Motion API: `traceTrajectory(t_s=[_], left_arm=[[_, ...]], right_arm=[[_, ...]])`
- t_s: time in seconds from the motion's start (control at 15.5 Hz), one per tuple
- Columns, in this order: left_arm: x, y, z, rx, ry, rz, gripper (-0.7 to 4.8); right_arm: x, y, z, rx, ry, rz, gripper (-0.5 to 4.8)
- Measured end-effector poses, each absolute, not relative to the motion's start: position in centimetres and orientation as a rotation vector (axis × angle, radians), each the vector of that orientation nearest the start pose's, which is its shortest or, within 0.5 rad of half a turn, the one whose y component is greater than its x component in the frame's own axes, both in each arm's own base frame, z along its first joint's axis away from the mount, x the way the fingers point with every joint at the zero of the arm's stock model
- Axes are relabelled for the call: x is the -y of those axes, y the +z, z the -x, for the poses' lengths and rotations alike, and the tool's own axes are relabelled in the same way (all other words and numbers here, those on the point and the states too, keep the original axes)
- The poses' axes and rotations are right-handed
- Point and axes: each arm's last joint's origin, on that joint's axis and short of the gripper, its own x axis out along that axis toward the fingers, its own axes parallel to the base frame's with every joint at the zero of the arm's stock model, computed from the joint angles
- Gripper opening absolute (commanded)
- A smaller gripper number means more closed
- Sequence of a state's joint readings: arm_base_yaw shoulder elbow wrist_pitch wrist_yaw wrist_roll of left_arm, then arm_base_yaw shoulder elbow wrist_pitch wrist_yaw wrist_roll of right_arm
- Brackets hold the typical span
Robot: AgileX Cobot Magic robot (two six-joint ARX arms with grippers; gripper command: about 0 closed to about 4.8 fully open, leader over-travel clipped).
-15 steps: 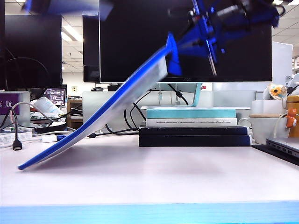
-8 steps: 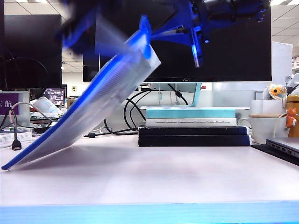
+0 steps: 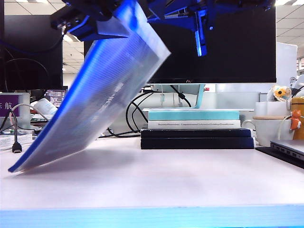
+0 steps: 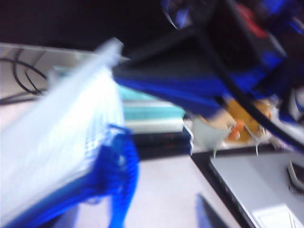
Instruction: Pick up the transparent plastic file bag with a blue zipper and open its zipper.
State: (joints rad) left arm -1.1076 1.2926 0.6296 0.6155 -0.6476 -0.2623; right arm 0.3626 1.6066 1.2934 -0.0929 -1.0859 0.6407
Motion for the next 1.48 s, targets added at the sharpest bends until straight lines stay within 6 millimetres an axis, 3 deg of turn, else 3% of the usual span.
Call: traceTrajectory(t_s=[0.13, 0.19, 0.39, 0.52, 0.71, 0.84, 1.16, 1.48], left_arm=[[23.1, 24.9, -14.0, -0.085, -0.452, 0.227, 0.58], [23.0, 25.0, -14.0, -0.084, -0.452, 0.223, -0.06], [23.3, 24.9, -13.9, -0.08, -0.537, 0.143, -0.06], [23.1, 24.8, -13.8, -0.084, -0.545, 0.076, -0.06], [20.5, 28.0, -12.5, -0.007, -0.558, 0.007, -0.06], [18.3, 29.5, -11.7, 0.01, -0.52, -0.065, -0.06], [14.9, 30.1, -12.3, -0.035, -0.571, -0.106, -0.06], [13.5, 33.0, -13.9, -0.01, -0.71, -0.075, -0.06]], right_arm=[[-14.9, 32.1, -32.0, -0.859, 1.263, -0.675, -0.02], [-14.9, 32.3, -32.0, -0.855, 1.265, -0.674, -0.02], [-14.9, 32.3, -32.0, -0.844, 1.27, -0.663, 0.04], [-14.6, 32.3, -32.1, -0.776, 1.297, -0.585, 1.23], [-13.4, 31.4, -32.2, -0.697, 1.307, -0.43, 1.3], [-12.9, 31.1, -32.1, -0.664, 1.322, -0.353, 3.36], [-13.7, 31.6, -31.1, -0.509, 1.613, -0.26, 3.38], [-15.9, 30.9, -29.7, -0.437, 1.656, -0.085, 3.38]])
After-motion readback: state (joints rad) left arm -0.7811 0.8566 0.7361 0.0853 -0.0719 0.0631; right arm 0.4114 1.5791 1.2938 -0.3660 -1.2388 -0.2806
